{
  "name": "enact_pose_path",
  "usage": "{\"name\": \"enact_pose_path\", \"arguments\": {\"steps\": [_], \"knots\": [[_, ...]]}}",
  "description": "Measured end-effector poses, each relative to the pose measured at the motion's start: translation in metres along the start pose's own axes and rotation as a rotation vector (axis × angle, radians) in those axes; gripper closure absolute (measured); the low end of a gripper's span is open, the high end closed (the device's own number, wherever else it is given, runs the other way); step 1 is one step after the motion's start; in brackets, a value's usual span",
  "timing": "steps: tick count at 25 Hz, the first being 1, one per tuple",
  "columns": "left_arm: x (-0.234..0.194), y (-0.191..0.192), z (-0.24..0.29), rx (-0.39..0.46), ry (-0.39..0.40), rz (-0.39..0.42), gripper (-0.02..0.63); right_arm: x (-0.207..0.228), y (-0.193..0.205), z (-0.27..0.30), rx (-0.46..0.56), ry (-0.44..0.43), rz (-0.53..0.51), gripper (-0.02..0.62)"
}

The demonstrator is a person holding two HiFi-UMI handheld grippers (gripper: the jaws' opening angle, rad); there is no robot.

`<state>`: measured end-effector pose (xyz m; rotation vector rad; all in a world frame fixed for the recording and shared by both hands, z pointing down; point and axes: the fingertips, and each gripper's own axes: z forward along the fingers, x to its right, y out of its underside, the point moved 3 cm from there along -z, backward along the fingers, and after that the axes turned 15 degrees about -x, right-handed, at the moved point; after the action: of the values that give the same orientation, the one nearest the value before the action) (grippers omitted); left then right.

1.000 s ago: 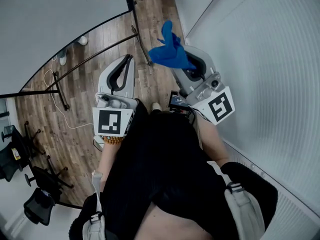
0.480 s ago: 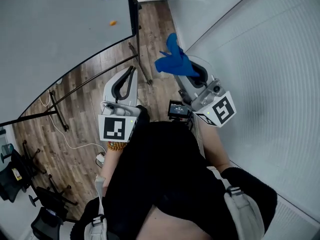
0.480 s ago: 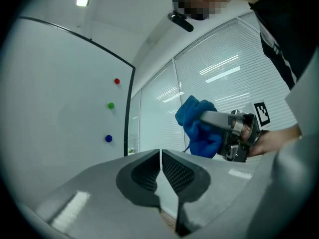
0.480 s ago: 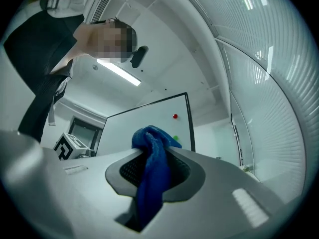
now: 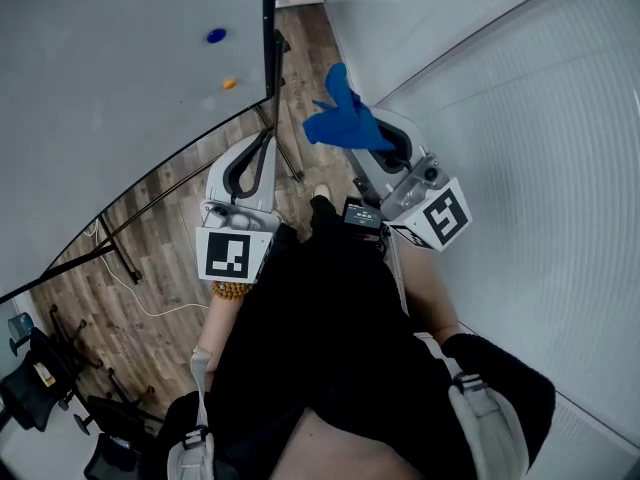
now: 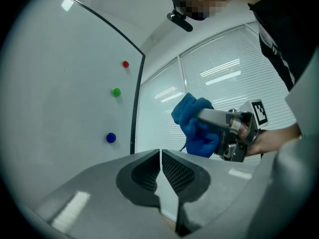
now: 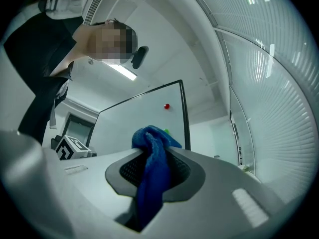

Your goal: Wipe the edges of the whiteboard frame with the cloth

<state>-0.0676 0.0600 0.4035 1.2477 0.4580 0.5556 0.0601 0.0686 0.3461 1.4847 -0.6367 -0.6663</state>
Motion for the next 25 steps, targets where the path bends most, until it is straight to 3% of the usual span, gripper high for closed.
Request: {"name": "enact_pose_path", "arguments": {"steps": [5,9,15,20,25], "knots": [[-0.018,-0.022,0.021,-0.008,-0.036,-0.028,0.605,0.026,-0.023,0.022,0.031,-0.074,-0.013,0.508],[-0.029,-0.029,0.054,-0.011,-0.109,-0.044,0.605,0.067,-0.036,0.039,0.117,-0.201,-0.009,0.508],[-0.032,-0.058,0.077,-0.007,-0.204,-0.119,0.605,0.110,-0.111,0.060,0.269,-0.407,-0.035,0.506],[-0.038,-0.034,0.108,-0.031,-0.208,-0.166,0.605,0.140,-0.146,0.081,0.392,-0.521,-0.082,0.504],[-0.041,-0.037,0.113,-0.055,-0.177,-0.133,0.605,0.151,-0.206,0.092,0.512,-0.553,-0.120,0.503]]}}
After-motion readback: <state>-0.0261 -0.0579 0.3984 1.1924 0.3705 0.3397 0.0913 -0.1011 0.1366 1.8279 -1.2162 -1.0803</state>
